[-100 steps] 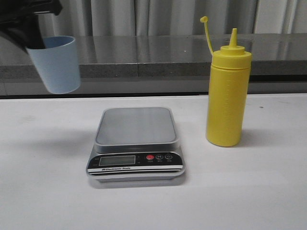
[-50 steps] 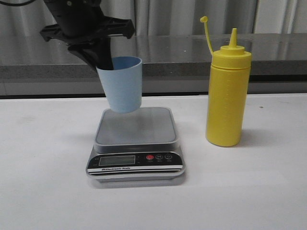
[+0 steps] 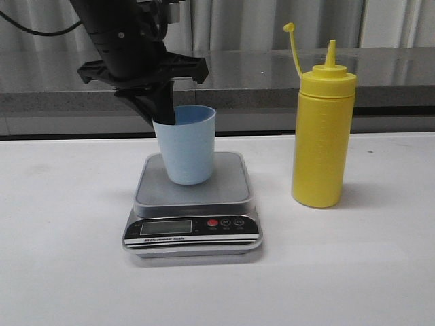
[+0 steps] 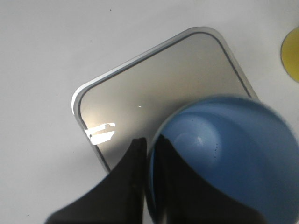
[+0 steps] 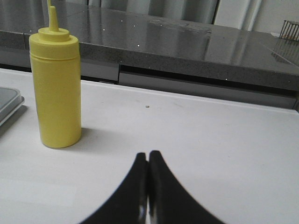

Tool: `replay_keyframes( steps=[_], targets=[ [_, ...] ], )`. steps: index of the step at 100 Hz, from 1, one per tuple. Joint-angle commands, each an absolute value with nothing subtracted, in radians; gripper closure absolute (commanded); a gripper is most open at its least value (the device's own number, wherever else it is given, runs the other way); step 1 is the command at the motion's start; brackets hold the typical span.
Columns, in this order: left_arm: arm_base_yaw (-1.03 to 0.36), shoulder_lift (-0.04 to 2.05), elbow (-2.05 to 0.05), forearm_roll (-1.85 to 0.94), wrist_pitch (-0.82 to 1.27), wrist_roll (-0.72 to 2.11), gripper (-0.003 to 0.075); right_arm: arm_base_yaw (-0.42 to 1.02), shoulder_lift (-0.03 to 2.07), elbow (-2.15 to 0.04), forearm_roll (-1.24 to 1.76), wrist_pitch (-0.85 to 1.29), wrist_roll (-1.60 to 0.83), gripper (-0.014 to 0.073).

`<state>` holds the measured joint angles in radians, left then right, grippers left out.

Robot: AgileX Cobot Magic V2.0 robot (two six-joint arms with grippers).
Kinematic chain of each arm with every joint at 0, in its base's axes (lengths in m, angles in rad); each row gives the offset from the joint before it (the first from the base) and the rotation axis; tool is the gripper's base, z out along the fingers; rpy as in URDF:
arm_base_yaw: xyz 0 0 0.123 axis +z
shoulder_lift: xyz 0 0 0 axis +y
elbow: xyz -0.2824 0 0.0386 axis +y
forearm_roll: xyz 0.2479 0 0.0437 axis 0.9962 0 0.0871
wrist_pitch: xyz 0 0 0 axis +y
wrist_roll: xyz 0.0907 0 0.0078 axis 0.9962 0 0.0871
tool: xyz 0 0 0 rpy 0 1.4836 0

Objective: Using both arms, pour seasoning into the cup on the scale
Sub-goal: 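Open the left gripper to release the cup on the scale and lift away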

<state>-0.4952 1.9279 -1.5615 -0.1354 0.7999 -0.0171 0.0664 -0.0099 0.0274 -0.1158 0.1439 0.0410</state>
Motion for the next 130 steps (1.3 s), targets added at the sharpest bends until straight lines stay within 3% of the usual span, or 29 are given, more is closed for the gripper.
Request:
replay_keyframes(
  steps=[1, 96, 108, 130],
  targets=[
    [-0.505, 1.872, -1.594, -0.15, 0.763, -0.016, 0.0738, 0.062, -0.026, 0.029, -0.116, 0.065, 0.031, 0.0714],
    [-0.505, 1.872, -1.594, -0.15, 0.763, -0.014, 0.0726, 0.062, -0.026, 0.029, -0.116, 0.065, 0.031, 0.0714],
    [-0.505, 1.872, -1.594, -0.15, 0.762, -0.014, 0.0622, 0.062, -0.026, 0.029, -0.116, 0.065, 0.031, 0.0714],
    [-0.505, 1.872, -1.594, -0.15, 0.762, -0.014, 0.0269, 0.062, -0.026, 0.029, -0.116, 0.065, 0.031, 0.0714]
  ],
)
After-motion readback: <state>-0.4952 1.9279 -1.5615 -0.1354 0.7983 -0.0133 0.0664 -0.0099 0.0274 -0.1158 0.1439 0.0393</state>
